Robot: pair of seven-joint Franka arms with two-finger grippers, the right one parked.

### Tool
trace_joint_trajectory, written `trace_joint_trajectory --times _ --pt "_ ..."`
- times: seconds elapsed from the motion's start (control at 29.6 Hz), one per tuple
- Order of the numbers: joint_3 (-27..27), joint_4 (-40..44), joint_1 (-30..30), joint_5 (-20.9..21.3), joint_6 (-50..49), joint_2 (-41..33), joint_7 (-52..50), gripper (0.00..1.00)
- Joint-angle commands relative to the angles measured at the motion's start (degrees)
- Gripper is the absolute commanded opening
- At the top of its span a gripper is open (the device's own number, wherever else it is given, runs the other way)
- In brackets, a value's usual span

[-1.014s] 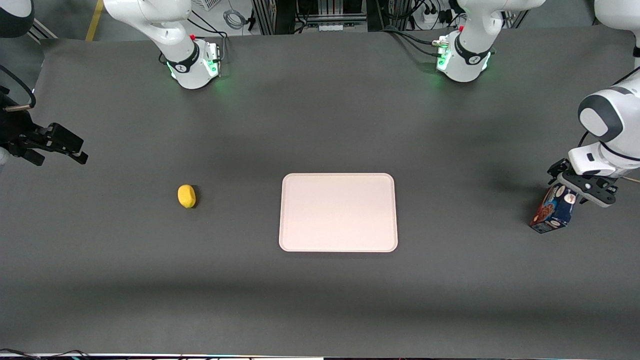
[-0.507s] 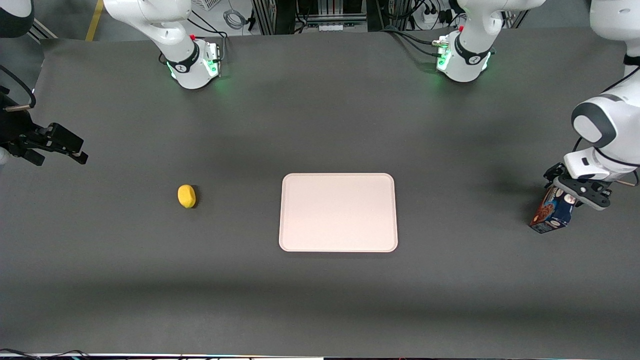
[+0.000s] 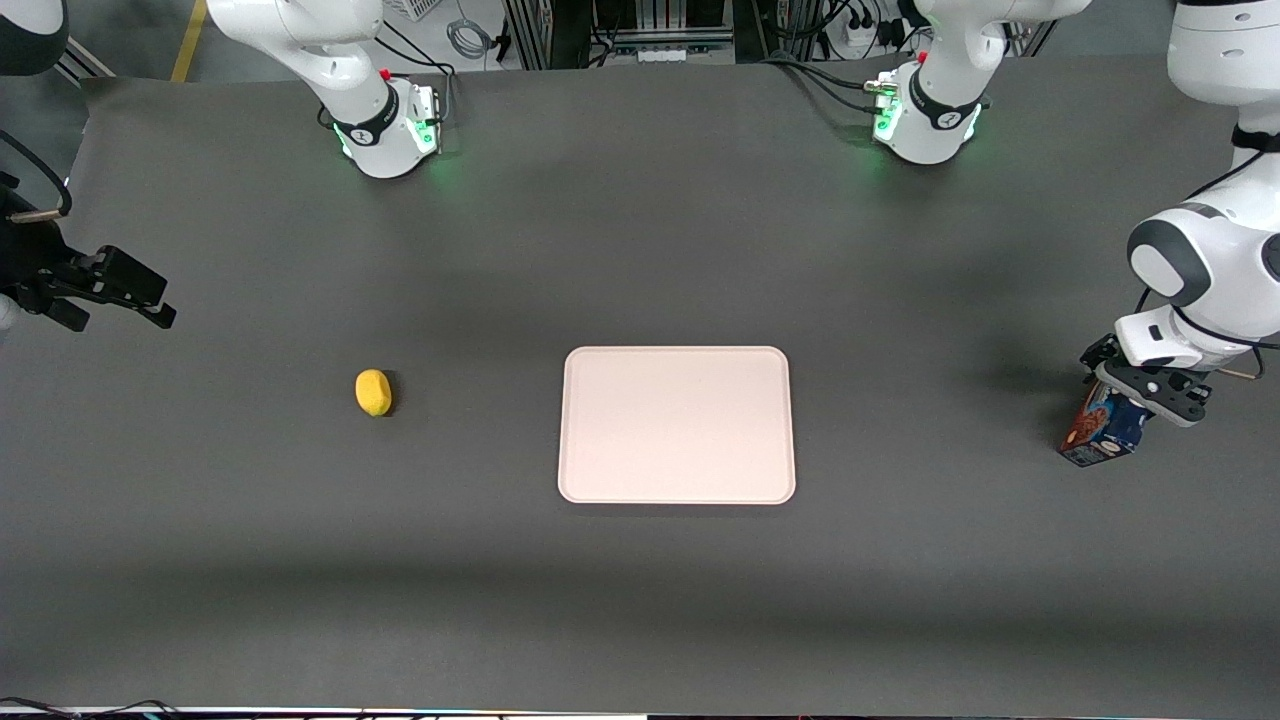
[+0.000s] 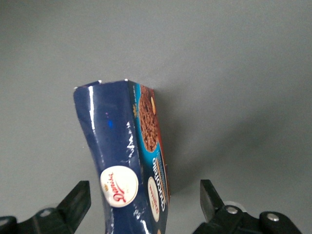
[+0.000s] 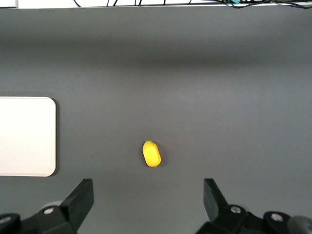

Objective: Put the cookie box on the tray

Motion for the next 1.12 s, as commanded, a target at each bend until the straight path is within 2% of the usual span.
trace_joint_trajectory --times 0.0,0.2,0.51,0.57,0.64,0.71,0.88,1.08 --pt "-0.1 1.0 -0.1 -1.4 0.4 0.9 1.5 0.39" --pt "-0.1 1.8 0.0 -1.9 -0.7 0.7 1.3 0.35" --pt "0.0 7.8 0.0 -3.5 -9.4 0.9 1.2 0.28" --pt "0.0 8.0 0.0 -3.5 -9.6 0.9 1.2 0.23" --pt "0.0 8.0 0.0 -3.5 -9.5 1.0 1.1 0.23" --pt "0.0 8.0 0.0 -3.5 -9.5 1.0 1.1 0.16" --pt "0.0 9.4 0.0 -3.5 -10.7 0.4 0.9 0.17" --pt "1.3 20.4 0.7 -3.6 -25.3 -0.1 0.7 0.16"
